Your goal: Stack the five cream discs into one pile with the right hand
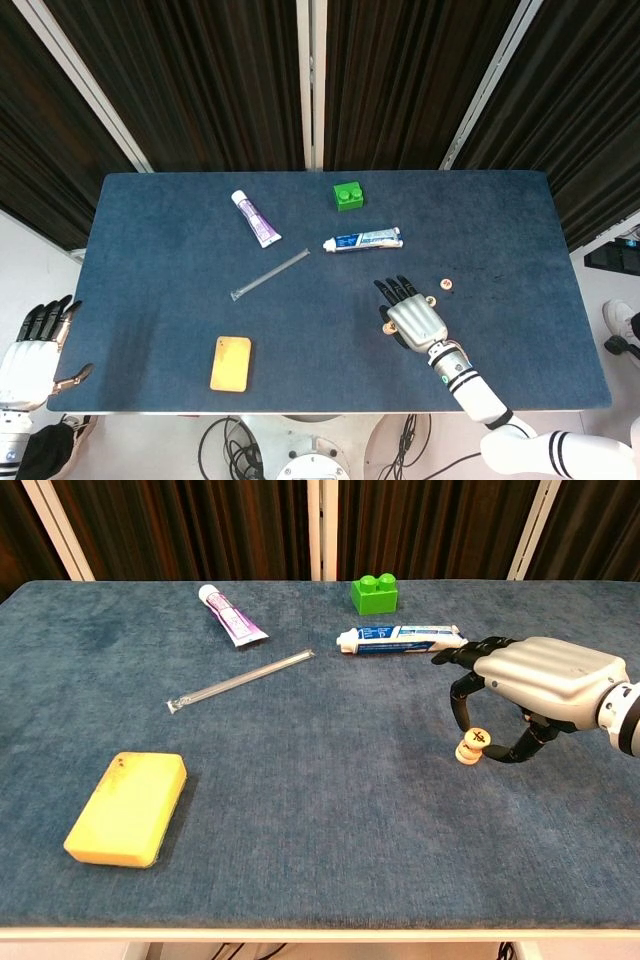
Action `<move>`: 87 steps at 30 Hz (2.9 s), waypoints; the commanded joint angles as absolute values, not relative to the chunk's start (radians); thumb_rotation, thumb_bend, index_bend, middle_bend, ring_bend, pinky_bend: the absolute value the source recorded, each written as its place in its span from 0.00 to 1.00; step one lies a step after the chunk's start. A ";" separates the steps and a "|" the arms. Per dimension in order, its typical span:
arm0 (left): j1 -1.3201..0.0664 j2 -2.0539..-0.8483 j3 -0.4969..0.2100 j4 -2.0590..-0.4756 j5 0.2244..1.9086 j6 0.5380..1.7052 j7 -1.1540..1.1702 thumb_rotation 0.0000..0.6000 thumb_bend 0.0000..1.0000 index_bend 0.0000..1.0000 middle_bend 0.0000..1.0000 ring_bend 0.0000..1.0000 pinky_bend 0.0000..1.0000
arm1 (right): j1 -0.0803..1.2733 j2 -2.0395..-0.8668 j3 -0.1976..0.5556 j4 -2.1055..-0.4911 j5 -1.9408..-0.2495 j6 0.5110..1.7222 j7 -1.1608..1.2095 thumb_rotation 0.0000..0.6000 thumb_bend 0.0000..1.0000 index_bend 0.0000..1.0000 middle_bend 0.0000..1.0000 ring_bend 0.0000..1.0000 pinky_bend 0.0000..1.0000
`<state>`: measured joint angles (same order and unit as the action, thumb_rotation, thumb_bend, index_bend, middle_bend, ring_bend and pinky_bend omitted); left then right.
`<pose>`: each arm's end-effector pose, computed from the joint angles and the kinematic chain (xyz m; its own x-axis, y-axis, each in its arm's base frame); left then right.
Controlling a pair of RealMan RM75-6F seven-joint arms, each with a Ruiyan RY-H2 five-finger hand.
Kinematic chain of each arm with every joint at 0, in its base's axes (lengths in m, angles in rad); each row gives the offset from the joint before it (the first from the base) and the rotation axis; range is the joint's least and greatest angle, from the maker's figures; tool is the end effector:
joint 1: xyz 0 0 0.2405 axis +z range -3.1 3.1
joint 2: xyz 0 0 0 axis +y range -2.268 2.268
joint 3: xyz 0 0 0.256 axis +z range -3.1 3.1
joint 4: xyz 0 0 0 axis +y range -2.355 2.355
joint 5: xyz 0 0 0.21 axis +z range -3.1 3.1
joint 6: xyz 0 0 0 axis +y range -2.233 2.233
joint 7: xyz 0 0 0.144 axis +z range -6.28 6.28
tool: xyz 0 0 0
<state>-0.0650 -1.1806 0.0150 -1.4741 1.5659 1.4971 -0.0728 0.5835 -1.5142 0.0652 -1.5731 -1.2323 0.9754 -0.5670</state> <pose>-0.3316 0.1622 0.1413 0.4052 0.0618 0.9121 0.9140 -0.0496 -0.4027 -0.1868 -0.2805 -0.0253 0.6430 -0.2677 0.7175 -0.7399 -0.4588 0.4920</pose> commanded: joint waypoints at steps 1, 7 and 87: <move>-0.065 -1.181 0.016 -1.473 1.565 1.496 -0.073 1.00 0.19 0.00 0.00 0.00 0.00 | 0.585 -1.521 0.064 -1.571 -1.222 0.980 -0.576 1.00 0.27 0.55 0.04 0.00 0.00; -0.064 -1.181 0.017 -1.471 1.562 1.492 -0.076 1.00 0.19 0.00 0.00 0.00 0.00 | 0.588 -1.526 0.061 -1.570 -1.213 0.985 -0.580 1.00 0.27 0.56 0.04 0.00 0.00; -0.078 -1.173 0.016 -1.499 1.548 1.460 -0.039 1.00 0.19 0.00 0.00 0.00 0.00 | 0.570 -1.573 0.102 -1.290 -1.067 0.958 -0.458 1.00 0.29 0.43 0.03 0.00 0.00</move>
